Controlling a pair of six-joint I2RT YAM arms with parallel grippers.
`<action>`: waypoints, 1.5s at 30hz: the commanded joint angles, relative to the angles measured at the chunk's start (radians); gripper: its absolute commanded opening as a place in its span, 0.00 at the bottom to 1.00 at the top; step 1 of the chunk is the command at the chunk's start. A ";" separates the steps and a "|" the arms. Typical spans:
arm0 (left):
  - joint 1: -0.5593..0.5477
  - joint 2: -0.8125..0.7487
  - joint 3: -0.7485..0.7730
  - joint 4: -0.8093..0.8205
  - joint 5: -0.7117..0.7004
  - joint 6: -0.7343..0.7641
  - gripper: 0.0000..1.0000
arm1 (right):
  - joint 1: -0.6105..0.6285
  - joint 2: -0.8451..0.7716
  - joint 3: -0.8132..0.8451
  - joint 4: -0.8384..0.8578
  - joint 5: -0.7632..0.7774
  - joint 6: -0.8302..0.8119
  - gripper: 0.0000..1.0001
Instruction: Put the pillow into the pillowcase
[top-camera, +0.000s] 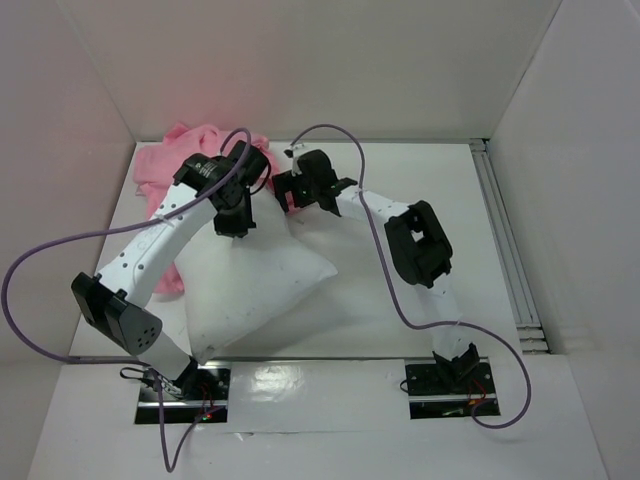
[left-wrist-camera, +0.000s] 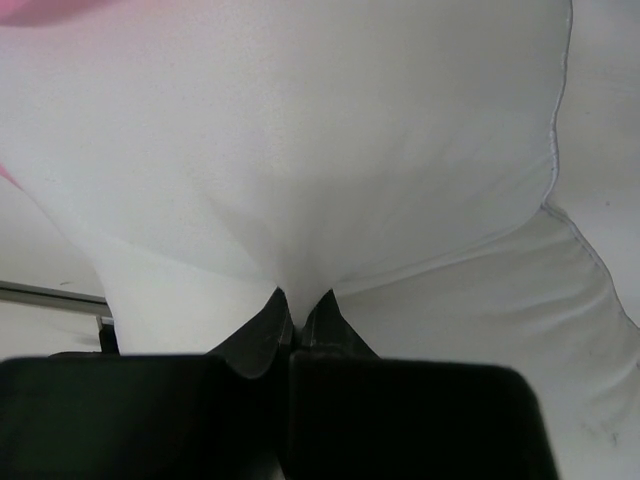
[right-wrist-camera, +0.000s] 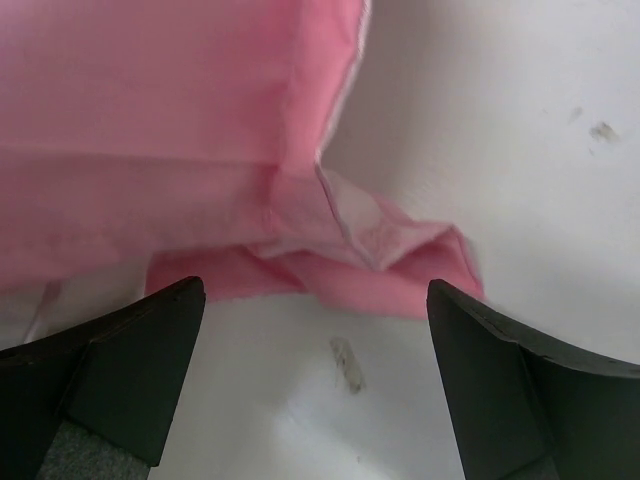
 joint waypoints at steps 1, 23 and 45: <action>0.009 -0.044 0.044 -0.007 0.023 0.028 0.00 | -0.015 0.064 0.120 0.117 -0.071 -0.044 0.99; -0.085 0.065 0.105 -0.008 -0.236 -0.260 0.00 | -0.062 -0.572 -0.614 0.114 -0.452 0.102 0.00; -0.220 0.074 0.488 0.116 -0.492 -0.290 0.00 | -0.036 -0.502 0.238 -0.503 -0.618 -0.082 0.00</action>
